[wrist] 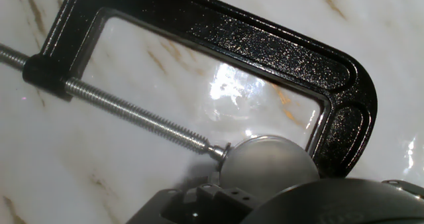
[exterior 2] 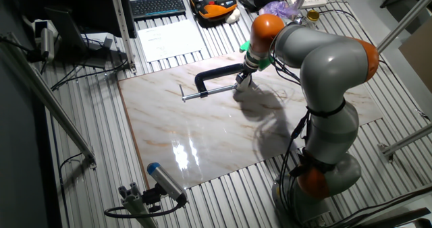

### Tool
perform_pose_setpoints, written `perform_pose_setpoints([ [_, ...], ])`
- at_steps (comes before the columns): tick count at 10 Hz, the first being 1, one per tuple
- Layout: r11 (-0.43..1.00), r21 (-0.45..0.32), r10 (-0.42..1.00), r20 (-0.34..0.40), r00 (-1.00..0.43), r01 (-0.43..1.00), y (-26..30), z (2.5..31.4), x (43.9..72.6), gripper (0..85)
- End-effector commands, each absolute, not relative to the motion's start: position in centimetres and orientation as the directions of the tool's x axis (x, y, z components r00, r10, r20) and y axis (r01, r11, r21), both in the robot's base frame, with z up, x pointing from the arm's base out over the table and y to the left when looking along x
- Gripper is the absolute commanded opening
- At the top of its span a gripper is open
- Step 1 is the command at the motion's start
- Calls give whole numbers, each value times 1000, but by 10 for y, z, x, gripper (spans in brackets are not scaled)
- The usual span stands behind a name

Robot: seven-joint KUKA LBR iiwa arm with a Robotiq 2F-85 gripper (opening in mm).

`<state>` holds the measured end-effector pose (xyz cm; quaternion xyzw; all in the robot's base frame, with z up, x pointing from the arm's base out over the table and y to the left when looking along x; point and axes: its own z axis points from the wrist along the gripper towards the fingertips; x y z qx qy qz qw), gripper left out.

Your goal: Unscrew the lid from the jar

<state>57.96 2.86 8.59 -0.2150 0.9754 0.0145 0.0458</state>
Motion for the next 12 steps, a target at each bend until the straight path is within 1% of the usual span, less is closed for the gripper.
perform_pose_setpoints([
  [1, 910, 8, -411, -98, -906, -414, 29, 85, 579, 340],
  [2, 919, 11, -391, -97, -915, -394, 29, 84, 579, 340],
  [3, 930, 5, -364, -97, -926, -367, 29, 83, 579, 510],
  [5, 945, -5, -327, -106, -939, -328, 29, 83, 579, 510],
  [6, 948, -5, -316, -117, -941, -318, 29, 83, 579, 680],
  [8, 950, -1, -310, -123, -943, -313, 29, 83, 578, 680],
  [9, 951, 6, -306, -125, -944, -309, 29, 83, 579, 850],
  [11, 956, 13, -290, -129, -948, -294, 30, 90, 582, 850],
  [12, 963, 22, -264, -114, -958, -268, 30, 98, 586, 850],
])
